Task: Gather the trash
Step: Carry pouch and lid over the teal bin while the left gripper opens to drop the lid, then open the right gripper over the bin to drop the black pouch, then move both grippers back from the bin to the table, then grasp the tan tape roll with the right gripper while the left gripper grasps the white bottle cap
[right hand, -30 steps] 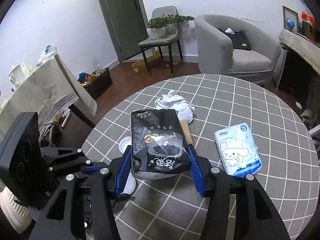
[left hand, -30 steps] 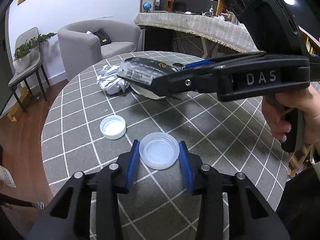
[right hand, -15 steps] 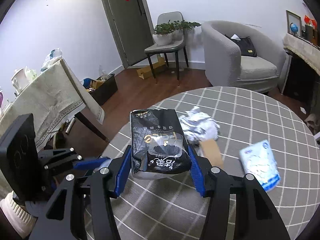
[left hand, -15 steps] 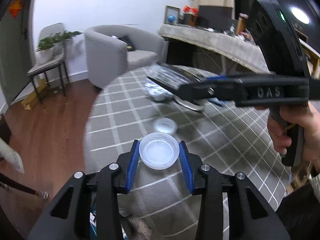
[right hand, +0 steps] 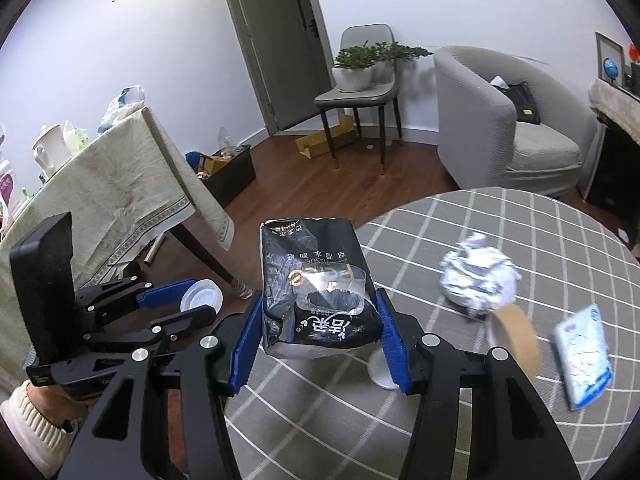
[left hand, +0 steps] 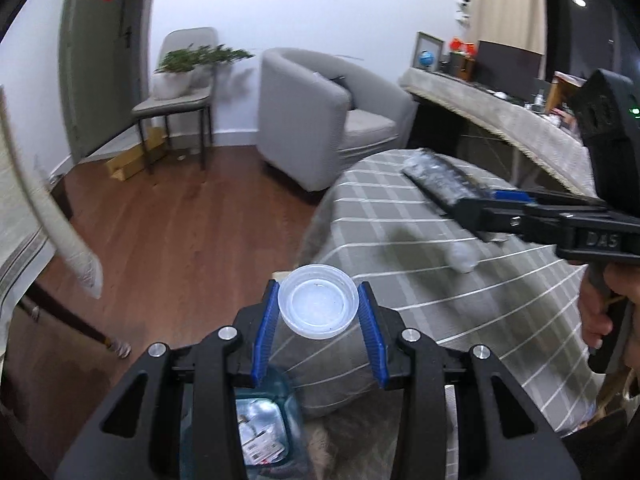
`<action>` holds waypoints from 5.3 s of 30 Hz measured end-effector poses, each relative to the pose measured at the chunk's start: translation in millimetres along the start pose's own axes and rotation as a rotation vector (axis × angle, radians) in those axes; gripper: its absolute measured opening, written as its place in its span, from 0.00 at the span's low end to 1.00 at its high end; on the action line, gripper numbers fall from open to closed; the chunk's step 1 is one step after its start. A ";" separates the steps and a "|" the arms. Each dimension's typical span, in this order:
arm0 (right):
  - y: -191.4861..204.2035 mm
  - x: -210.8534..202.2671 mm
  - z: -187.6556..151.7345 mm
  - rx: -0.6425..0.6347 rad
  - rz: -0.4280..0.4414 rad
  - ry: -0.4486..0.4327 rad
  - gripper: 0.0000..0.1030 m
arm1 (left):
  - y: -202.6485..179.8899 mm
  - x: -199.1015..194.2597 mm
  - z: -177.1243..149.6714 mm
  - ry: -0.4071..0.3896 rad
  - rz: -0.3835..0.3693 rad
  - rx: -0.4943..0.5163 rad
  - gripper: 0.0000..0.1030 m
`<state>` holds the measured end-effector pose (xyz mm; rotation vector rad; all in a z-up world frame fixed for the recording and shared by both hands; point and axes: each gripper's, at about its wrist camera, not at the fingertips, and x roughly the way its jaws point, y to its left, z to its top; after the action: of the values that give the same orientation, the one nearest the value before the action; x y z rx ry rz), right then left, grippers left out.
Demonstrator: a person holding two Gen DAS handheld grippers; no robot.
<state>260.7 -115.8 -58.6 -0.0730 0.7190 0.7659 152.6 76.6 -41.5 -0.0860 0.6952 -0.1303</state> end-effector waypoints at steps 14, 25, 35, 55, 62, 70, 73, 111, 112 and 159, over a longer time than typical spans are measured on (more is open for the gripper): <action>64.1 37.6 12.8 -0.056 0.081 0.015 0.53 | 74.6 7.5 -37.6 0.195 0.116 -0.093 0.41; 105.8 75.6 13.3 -0.108 0.099 0.059 0.53 | 110.6 24.7 -80.9 0.381 0.134 -0.147 0.41; 129.5 108.5 6.7 -0.125 0.114 0.118 0.53 | 131.5 22.1 -100.3 0.472 0.124 -0.174 0.51; 149.0 183.4 -38.4 -0.137 0.091 0.327 0.53 | 150.4 -31.5 -69.5 0.228 0.159 -0.186 0.56; 147.9 225.1 -75.5 -0.142 0.077 0.439 0.53 | 142.6 -53.6 -46.3 0.095 0.156 -0.174 0.45; 151.1 252.2 -110.4 -0.169 0.053 0.551 0.53 | 126.5 -75.9 -22.7 -0.007 0.129 -0.140 0.40; 154.7 256.8 -121.0 -0.190 0.044 0.583 0.53 | 119.2 -82.1 -17.6 -0.027 0.121 -0.129 0.40; 106.8 65.9 -20.7 -0.194 0.012 0.194 0.78 | 45.0 -101.7 41.1 -0.154 0.077 -0.058 0.52; 103.1 62.0 -19.6 -0.194 0.004 0.189 0.78 | 42.2 -99.4 41.1 -0.151 0.073 -0.053 0.53; -93.2 3.2 -8.2 -0.040 -0.198 0.155 0.59 | -114.3 73.7 37.5 0.120 -0.200 0.231 0.60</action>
<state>318.8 -184.4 -84.6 -0.2385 0.8303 0.5894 222.4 -45.9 -45.5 0.0751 0.7856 -0.4091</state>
